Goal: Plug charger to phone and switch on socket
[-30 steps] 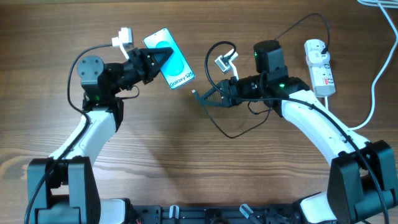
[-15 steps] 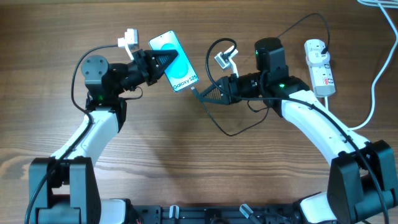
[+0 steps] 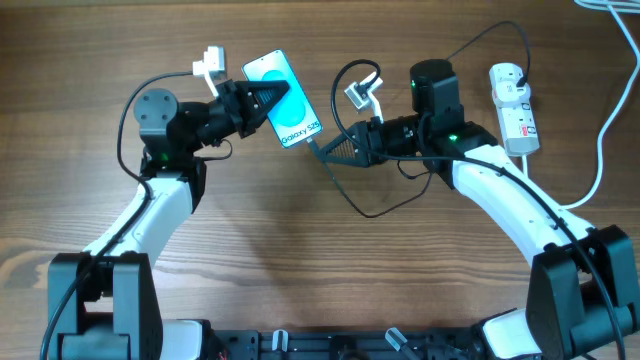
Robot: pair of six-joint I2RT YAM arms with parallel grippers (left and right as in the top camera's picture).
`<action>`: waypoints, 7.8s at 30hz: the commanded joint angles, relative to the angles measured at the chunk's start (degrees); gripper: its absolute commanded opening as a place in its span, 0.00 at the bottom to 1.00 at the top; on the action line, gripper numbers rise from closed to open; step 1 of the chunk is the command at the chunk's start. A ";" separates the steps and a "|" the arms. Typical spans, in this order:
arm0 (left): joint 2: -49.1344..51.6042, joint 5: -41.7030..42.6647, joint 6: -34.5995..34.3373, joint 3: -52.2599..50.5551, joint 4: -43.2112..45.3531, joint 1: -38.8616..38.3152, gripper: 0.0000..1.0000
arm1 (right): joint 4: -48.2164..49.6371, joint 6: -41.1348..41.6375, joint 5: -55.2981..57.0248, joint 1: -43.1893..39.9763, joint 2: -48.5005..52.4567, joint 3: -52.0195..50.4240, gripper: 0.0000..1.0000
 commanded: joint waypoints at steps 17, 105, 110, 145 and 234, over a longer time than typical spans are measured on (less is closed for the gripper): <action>-0.33 -0.20 -0.31 0.63 0.59 -0.35 0.04 | 0.37 4.94 0.07 0.96 -0.72 0.02 0.05; -0.33 1.33 1.66 0.63 -1.77 0.52 0.04 | 1.79 6.60 3.50 2.05 -0.72 0.00 0.04; -0.33 1.33 1.64 0.63 -1.77 -0.09 0.04 | 1.79 6.60 3.69 2.05 -0.72 0.00 0.04; -0.33 2.23 3.13 0.63 -1.77 2.40 0.04 | 6.25 8.96 4.37 4.00 -0.72 -0.11 0.24; 1.42 0.85 31.95 -4.04 -32.44 -7.96 0.04 | -34.62 -16.55 48.96 -14.14 -26.77 1.49 0.33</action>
